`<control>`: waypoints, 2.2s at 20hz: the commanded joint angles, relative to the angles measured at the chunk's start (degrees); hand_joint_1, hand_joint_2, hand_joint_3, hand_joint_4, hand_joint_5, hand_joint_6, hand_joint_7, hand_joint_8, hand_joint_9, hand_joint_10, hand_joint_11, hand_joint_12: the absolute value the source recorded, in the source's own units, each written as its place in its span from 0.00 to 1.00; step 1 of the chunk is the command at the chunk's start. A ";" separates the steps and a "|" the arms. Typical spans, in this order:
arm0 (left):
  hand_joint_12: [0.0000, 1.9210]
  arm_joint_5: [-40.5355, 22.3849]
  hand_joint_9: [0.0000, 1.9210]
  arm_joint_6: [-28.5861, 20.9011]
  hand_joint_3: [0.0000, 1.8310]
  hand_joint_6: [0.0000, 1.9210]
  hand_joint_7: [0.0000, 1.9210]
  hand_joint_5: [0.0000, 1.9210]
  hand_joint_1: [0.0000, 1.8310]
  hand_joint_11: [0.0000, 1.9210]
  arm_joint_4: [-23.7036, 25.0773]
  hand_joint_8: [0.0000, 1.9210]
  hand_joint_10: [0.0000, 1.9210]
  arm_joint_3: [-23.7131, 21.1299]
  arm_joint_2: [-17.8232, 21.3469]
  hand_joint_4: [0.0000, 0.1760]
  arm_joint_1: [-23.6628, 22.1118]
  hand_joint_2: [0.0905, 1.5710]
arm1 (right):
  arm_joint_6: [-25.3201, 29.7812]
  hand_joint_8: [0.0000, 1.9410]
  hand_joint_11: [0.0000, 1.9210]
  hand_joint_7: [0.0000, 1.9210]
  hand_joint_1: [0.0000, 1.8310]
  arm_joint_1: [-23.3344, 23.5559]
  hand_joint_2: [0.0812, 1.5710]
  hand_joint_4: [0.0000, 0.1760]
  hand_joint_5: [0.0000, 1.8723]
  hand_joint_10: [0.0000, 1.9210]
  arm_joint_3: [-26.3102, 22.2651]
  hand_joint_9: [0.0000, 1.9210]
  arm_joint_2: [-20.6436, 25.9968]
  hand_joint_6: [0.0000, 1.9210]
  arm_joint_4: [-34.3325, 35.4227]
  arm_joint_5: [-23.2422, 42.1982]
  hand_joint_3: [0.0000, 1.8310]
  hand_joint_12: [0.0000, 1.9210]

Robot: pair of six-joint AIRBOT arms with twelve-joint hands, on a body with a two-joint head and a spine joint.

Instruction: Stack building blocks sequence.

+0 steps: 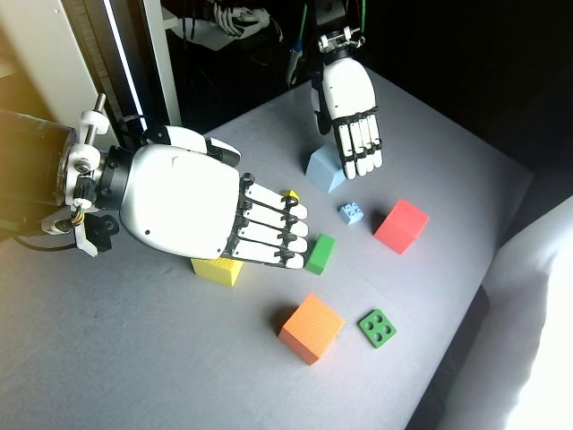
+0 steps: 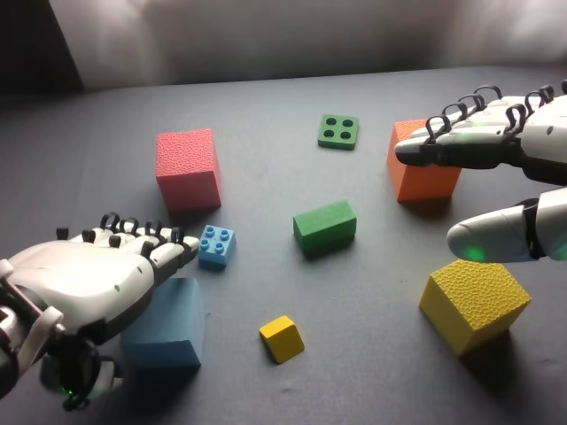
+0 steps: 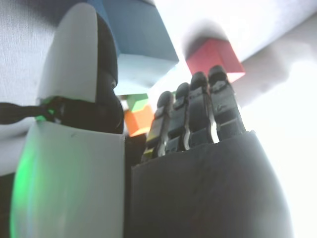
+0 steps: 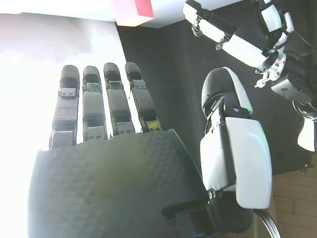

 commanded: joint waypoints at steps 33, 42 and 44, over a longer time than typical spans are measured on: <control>0.90 -11.63 0.45 5.78 0.00 0.56 0.50 0.42 0.81 0.27 -8.46 0.51 0.67 3.37 -8.78 0.00 -3.12 0.72 | 0.09 0.00 0.00 0.04 0.03 0.53 0.78 0.00 0.06 0.00 -0.62 0.03 0.71 0.00 1.39 5.53 0.00 0.10; 0.73 -11.61 0.45 8.50 0.00 0.52 0.53 0.47 0.75 0.25 -9.05 0.47 0.69 3.49 -8.97 0.00 -7.09 0.70 | 0.00 0.00 0.00 0.05 0.05 0.57 0.78 0.00 0.06 0.00 -0.63 0.04 0.72 0.00 1.39 5.53 0.00 0.12; 0.73 -10.08 0.43 10.97 0.00 0.56 0.53 0.45 0.75 0.22 -9.73 0.47 0.70 4.34 -9.24 0.00 -9.35 0.70 | 0.00 0.00 0.00 0.05 0.03 0.57 0.78 0.00 0.06 0.00 -0.63 0.04 0.72 0.00 1.39 5.65 0.00 0.10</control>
